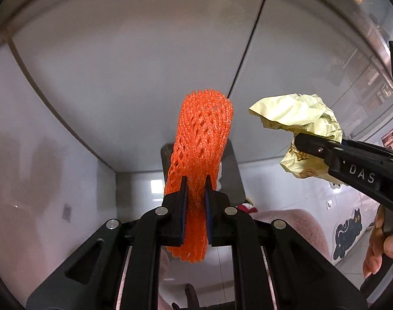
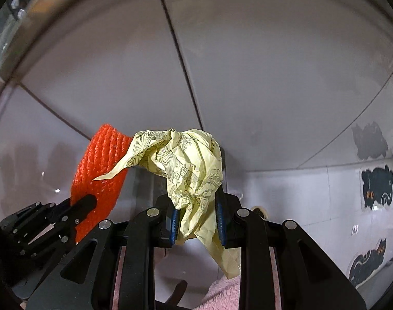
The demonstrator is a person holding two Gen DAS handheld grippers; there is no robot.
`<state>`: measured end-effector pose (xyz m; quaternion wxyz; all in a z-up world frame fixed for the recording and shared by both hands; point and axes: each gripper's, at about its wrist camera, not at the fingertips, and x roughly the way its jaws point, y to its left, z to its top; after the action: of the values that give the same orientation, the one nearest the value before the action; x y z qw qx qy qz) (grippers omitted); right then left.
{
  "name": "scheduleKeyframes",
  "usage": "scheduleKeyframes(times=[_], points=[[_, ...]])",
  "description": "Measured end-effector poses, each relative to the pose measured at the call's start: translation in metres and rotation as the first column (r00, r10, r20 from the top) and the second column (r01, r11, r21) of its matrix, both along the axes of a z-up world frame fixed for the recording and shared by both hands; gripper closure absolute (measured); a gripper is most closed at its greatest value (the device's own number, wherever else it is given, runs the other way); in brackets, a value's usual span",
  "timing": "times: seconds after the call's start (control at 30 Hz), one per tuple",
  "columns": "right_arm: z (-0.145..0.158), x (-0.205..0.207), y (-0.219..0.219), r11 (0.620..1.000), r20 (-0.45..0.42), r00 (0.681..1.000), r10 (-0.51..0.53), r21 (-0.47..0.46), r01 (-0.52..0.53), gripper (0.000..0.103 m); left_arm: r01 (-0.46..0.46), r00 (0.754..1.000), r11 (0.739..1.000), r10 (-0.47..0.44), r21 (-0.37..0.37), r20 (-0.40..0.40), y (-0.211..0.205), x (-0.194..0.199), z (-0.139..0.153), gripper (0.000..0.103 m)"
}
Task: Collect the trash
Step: 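Carry the orange net and yellow paper down over the bin with both tools, then open both tools to drop the orange net and yellow paper into the bin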
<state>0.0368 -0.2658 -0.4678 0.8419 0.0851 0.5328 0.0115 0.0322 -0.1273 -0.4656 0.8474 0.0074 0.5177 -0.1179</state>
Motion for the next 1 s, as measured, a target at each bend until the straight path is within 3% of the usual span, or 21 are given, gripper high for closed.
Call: scheduleKeyframes(times=[0.47,1.0], points=[[-0.085,0.045,0.000,1.000,-0.154,0.988,-0.022,0.016,0.025,0.079,0.030,0.987,0.999,-0.026,0.018,-0.157,-0.002,0.047,-0.090,0.093],[-0.138,0.079,0.004,0.996,-0.259,0.966,-0.005,0.080,0.026,0.075,0.018,0.971,1.000,-0.017,0.002,-0.238,-0.004,0.066,-0.129,0.091]])
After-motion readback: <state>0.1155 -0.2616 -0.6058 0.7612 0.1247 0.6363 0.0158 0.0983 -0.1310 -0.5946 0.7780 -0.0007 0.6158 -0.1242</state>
